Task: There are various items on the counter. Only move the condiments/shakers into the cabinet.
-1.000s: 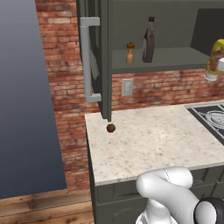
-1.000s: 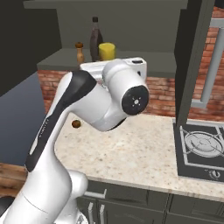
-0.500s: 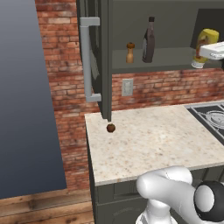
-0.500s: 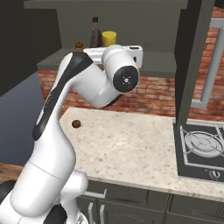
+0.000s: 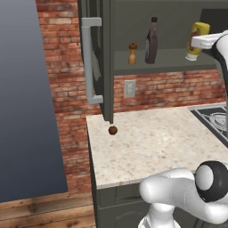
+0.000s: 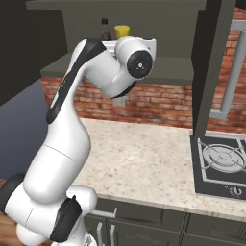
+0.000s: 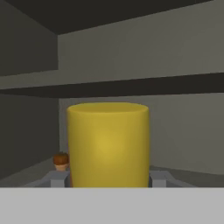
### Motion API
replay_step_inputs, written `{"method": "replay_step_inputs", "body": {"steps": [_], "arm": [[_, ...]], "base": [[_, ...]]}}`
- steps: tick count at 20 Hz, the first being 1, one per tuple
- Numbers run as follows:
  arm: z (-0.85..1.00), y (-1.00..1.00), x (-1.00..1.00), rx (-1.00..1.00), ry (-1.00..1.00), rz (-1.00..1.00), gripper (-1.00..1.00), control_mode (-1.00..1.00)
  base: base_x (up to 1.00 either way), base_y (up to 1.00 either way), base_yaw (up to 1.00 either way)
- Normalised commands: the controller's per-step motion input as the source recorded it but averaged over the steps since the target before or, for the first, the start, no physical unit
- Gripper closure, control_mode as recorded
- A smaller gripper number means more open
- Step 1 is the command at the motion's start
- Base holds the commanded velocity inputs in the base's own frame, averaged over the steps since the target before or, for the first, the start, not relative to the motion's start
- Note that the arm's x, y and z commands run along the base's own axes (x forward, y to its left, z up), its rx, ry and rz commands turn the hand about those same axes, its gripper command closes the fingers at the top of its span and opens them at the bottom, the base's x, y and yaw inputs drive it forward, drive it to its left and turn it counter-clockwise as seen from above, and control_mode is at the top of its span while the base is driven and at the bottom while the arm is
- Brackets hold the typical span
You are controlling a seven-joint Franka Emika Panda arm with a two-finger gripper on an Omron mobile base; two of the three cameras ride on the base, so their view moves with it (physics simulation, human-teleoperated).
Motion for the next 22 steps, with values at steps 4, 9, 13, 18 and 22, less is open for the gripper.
{"method": "replay_step_inputs", "body": {"steps": [4, 9, 13, 18, 22], "arm": [[-0.24, 0.0, 0.37, 0.0, 0.0, 0.0, 1.0, -1.0], [-0.24, 0.0, 0.3, 0.0, 0.0, 0.0, 1.0, -1.0], [-0.17, 0.0, 0.33, 0.0, 0.0, 0.0, 1.0, -1.0], [-0.05, 0.0, 0.36, 0.0, 0.0, 0.0, 1.0, -1.0], [0.0, 0.0, 0.44, 0.0, 0.01, 0.0, 1.0, -1.0]], "base": [[0.0, 0.0, 0.0], [0.0, 0.0, 0.0], [0.0, 0.0, 0.0], [0.0, 0.0, 0.0], [0.0, 0.0, 0.0]]}}
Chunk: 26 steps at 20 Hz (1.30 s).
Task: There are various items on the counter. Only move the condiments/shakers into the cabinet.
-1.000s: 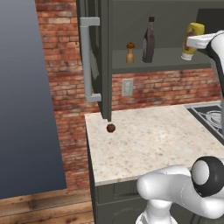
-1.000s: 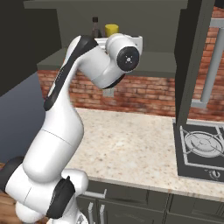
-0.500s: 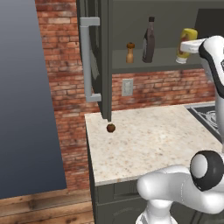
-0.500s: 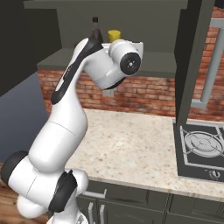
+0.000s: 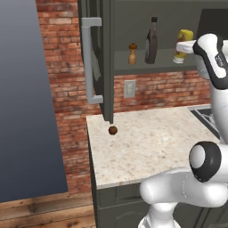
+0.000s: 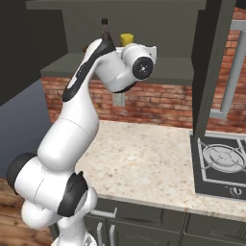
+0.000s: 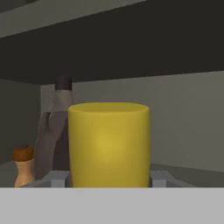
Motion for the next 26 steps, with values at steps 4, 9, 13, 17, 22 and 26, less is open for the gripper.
{"method": "replay_step_inputs", "body": {"steps": [4, 9, 13, 17, 22, 26], "arm": [[-0.02, 0.0, 0.39, 0.0, 0.04, 0.0, 1.0, -1.0], [-0.07, 0.0, 0.4, 0.0, 0.05, 0.0, 1.0, -1.0], [-0.39, 0.0, 0.16, 0.0, 0.02, 0.0, 1.0, -1.0], [-0.35, 0.0, 0.0, 0.0, 0.0, 0.0, 1.0, -1.0], [0.04, 0.0, 0.19, 0.0, 0.0, 0.0, 1.0, -1.0], [0.32, 0.0, 0.13, 0.0, 0.03, -0.01, 1.0, -1.0]], "base": [[0.0, 0.0, 0.0], [0.0, 0.0, 0.0], [0.0, 0.0, 0.0], [0.0, 0.0, 0.0], [0.0, 0.0, 0.0], [0.0, 0.0, 0.0]]}}
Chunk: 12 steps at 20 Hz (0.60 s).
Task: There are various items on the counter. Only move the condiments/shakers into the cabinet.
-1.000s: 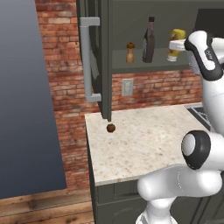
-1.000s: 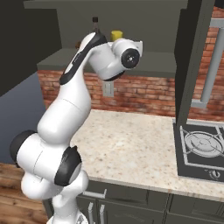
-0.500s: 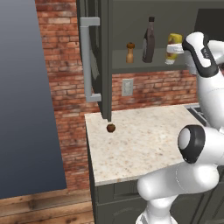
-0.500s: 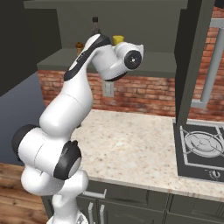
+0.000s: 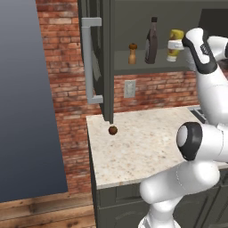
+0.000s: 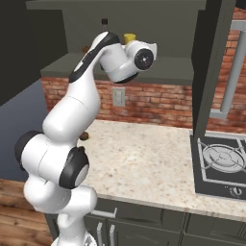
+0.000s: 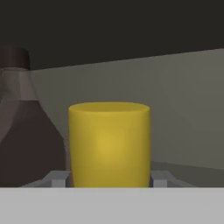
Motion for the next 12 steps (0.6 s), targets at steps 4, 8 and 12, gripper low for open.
{"method": "replay_step_inputs", "body": {"steps": [4, 8, 12], "arm": [[-0.02, 0.0, 0.37, -0.02, 0.0, 0.0, 1.0, -1.0], [-0.31, 0.0, 0.29, -0.06, 0.0, 0.0, 1.0, -1.0], [-0.42, 0.0, 0.09, 0.0, 0.0, 0.0, 1.0, -1.0]], "base": [[0.0, 0.0, 0.0], [0.0, 0.0, 0.0], [0.0, 0.0, 0.0]]}}
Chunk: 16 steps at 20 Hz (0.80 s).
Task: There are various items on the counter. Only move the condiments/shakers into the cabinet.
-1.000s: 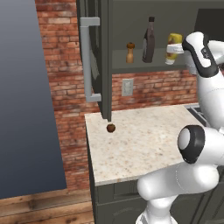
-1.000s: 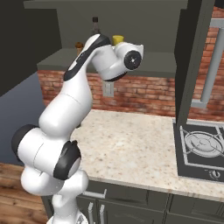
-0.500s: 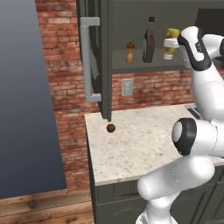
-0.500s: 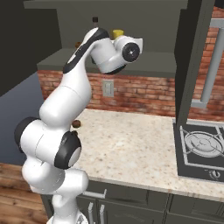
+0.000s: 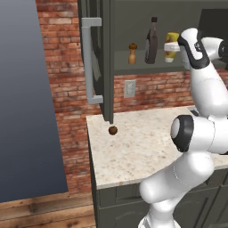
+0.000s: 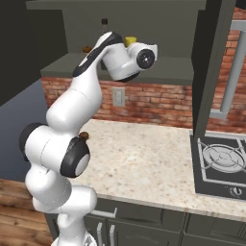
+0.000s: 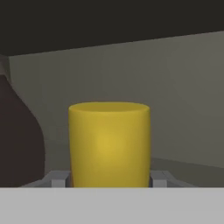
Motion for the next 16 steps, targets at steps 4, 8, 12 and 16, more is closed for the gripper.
{"method": "replay_step_inputs", "body": {"steps": [4, 8, 12, 16], "arm": [[-0.34, 0.0, 0.0, 0.0, 0.0, 0.0, 1.0, -1.0], [-0.09, 0.0, 0.17, -0.01, 0.0, 0.0, 1.0, -1.0], [-0.01, 0.0, 0.11, -0.01, 0.0, 0.0, -1.0, -1.0], [0.0, 0.0, 0.0, 0.0, 0.0, 0.0, -1.0, -1.0]], "base": [[0.0, 0.0, 0.0], [0.0, 0.0, 0.0], [0.0, 0.0, 0.0], [0.0, 0.0, 0.0]]}}
